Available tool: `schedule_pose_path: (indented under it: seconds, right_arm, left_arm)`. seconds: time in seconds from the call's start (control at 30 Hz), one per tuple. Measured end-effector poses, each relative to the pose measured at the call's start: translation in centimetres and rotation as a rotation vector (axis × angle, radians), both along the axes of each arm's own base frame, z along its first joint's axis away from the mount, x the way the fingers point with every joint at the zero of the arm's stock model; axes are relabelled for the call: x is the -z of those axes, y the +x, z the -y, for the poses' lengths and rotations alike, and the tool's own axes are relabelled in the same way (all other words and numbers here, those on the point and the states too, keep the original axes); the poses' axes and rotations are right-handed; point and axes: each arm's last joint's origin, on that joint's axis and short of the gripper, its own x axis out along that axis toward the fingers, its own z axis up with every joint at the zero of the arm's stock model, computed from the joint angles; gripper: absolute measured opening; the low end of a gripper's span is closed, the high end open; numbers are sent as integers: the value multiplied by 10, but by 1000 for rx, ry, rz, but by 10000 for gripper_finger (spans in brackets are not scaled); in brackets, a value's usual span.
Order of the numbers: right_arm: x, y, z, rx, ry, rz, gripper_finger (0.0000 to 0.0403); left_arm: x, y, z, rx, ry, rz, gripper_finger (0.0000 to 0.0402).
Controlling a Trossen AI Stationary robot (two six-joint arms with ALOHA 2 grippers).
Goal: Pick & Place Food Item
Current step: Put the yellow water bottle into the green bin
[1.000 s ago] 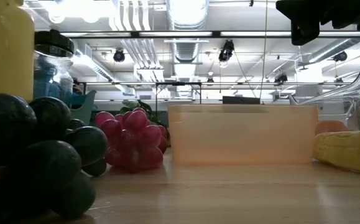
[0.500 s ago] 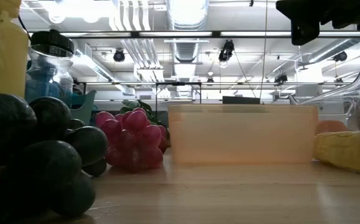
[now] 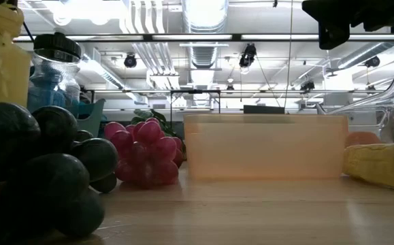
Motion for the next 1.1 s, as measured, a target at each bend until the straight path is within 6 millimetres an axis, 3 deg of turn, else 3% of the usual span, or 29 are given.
schedule_pose_path:
  seconds: [0.43, 1.1]
  right_arm:
    - [0, 0, 0, 0, 0, 0, 189]
    - [0, 0, 0, 0, 0, 0, 189]
  left_arm:
    - [8, 0, 0, -85, -13, -8, 67]
    - [2, -1, -2, -133, -34, 70, 67]
